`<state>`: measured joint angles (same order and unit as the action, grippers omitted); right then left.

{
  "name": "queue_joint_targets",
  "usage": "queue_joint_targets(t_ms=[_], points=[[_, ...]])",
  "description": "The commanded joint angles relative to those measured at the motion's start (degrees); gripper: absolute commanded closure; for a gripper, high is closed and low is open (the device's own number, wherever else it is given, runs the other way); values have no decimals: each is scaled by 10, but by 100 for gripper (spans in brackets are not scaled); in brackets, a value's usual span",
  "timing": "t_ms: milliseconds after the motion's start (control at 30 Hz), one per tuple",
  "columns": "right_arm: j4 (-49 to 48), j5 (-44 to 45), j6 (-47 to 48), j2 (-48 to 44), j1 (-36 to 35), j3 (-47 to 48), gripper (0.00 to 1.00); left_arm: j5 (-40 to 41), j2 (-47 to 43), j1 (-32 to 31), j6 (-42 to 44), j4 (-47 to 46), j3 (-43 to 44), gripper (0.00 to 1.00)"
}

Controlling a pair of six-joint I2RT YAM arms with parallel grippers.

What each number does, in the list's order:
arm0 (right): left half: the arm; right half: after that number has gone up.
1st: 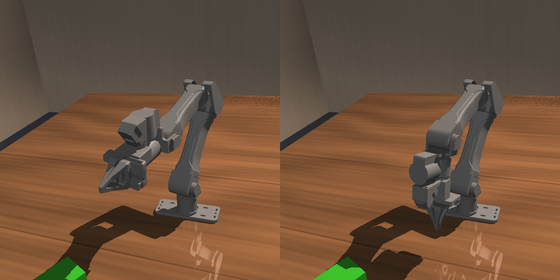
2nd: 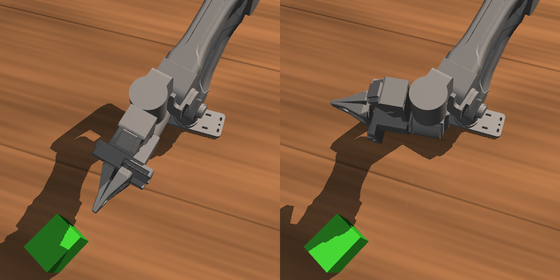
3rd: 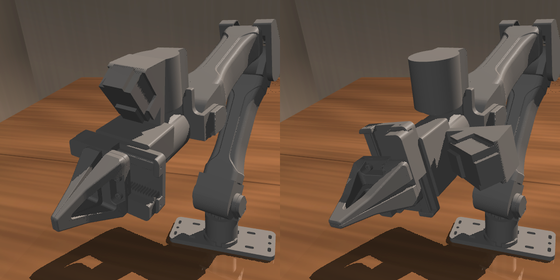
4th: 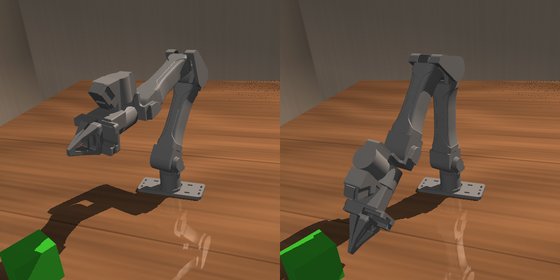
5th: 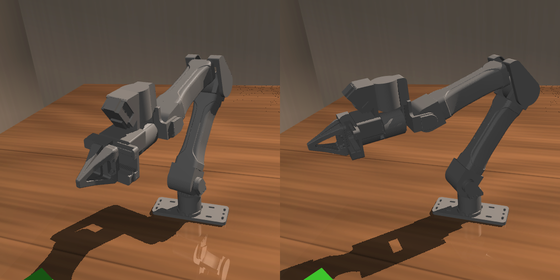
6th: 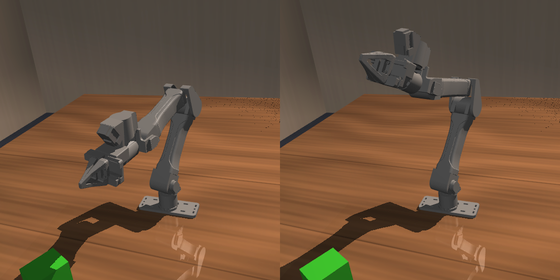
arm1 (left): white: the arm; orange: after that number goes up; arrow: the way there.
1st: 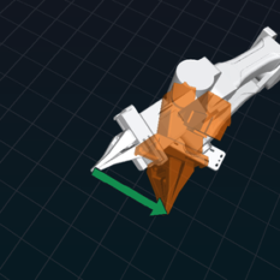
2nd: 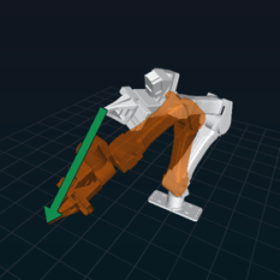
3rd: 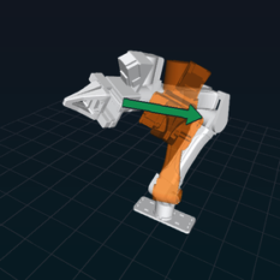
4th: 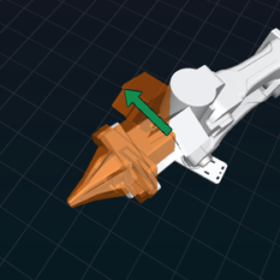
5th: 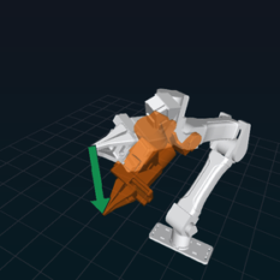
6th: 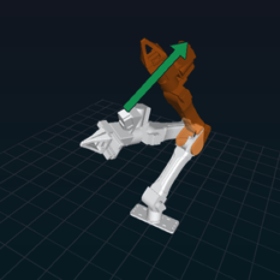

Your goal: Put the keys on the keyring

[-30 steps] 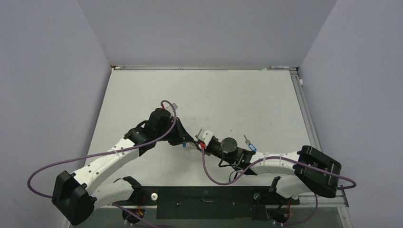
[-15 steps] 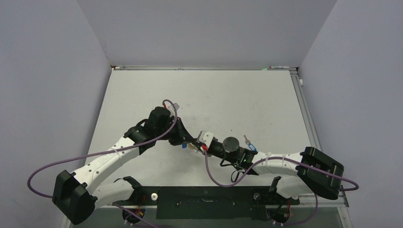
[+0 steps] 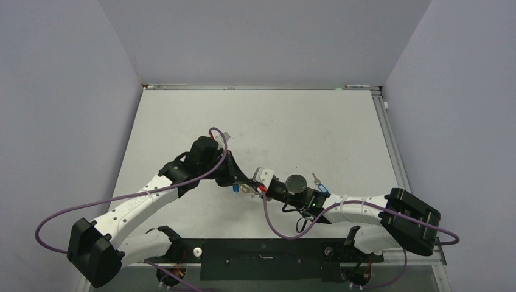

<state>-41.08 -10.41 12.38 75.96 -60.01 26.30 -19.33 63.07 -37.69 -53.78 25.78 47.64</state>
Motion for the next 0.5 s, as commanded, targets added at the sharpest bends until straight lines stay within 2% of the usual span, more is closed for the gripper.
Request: queue_joint_targets(t_ms=[0,133,300,467], points=[[-55,-41,-14,-34,5,11,95,-52,8,-4,19,1,37,91],[-12,-82,-22,-64,17,17,95,-31,7,-4,57,36,63,69],[49,-133,-51,-102,38,27,95,-33,-8,-2,84,32,83,50],[98,-156,-73,-133,47,30,95,-7,-17,-2,151,68,139,43]])
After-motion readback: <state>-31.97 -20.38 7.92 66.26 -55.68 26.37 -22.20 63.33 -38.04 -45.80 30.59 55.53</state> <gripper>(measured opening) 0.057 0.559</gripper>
